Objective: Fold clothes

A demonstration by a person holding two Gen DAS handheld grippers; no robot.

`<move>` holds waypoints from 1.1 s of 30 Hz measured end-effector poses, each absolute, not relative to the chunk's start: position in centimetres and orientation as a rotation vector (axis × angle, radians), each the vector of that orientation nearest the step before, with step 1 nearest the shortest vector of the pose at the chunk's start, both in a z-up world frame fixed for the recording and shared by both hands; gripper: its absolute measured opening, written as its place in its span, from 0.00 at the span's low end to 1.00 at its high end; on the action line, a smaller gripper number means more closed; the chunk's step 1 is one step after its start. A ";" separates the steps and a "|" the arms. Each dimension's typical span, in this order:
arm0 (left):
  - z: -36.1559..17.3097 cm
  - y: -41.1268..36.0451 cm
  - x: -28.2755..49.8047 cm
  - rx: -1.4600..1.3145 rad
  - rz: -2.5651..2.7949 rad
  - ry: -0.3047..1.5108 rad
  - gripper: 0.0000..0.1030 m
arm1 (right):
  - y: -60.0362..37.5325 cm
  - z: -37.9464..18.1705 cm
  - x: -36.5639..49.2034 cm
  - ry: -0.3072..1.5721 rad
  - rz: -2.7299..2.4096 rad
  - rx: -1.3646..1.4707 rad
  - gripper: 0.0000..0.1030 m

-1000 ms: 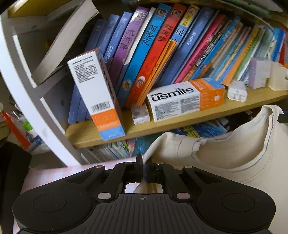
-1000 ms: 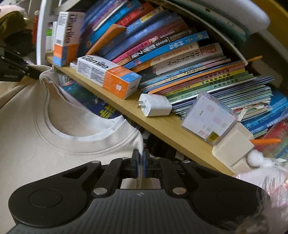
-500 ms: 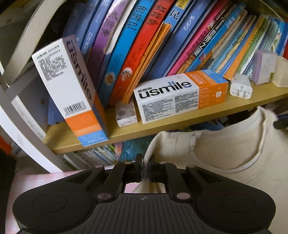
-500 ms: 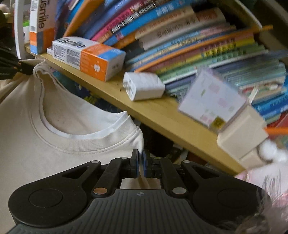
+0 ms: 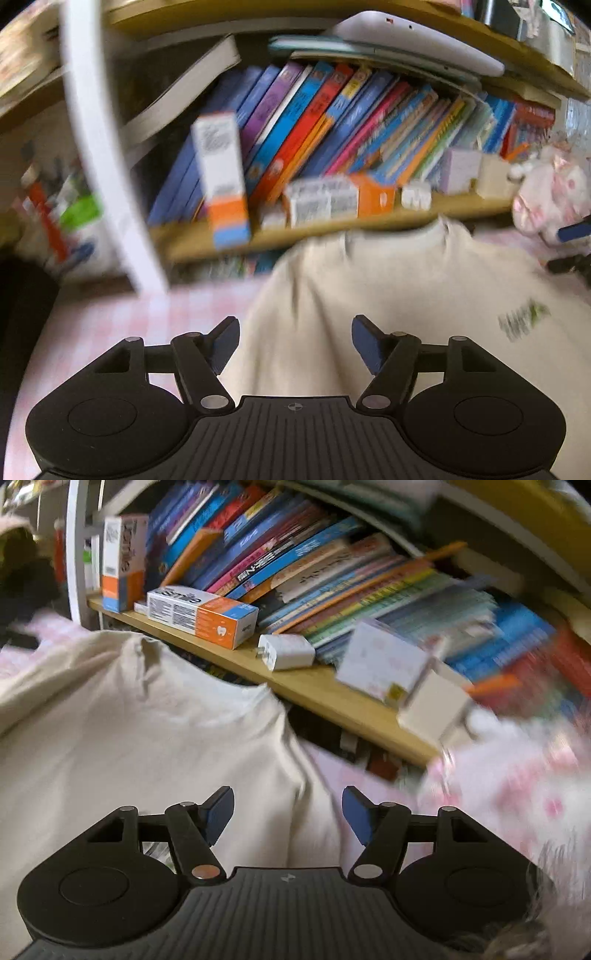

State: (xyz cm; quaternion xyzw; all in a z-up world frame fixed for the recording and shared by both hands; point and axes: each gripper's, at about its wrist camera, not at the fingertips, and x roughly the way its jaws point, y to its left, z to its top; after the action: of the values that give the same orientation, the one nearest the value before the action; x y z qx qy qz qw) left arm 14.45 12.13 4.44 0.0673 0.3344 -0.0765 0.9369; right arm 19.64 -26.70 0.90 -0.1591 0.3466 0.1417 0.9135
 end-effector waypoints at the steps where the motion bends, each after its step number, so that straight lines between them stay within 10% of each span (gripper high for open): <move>1: 4.1 12.5 12.8 0.143 -0.146 0.693 0.67 | -26.7 1.0 17.9 0.715 0.280 -0.312 0.61; 15: 3.5 20.0 3.4 -0.103 -0.041 0.699 0.67 | -20.5 -0.6 -1.1 0.770 0.095 -0.059 0.58; 26: -0.4 23.6 6.8 -0.084 0.105 0.803 0.53 | -19.8 -2.2 -3.5 0.864 -0.027 -0.120 0.36; 30: -0.4 23.6 6.9 -0.105 0.058 0.797 0.14 | -19.7 -2.8 -3.9 0.898 -0.038 -0.126 0.32; 33: -0.2 24.0 7.3 -0.147 0.015 0.809 0.08 | -19.6 -3.1 -4.1 0.905 -0.045 -0.117 0.29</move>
State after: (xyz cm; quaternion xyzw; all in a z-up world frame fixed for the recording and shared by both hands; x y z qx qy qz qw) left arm 7.25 24.05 -0.18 -0.0713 0.3932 0.0075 0.9166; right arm -4.05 -19.63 -3.10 -0.0564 0.4370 -0.0218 0.8974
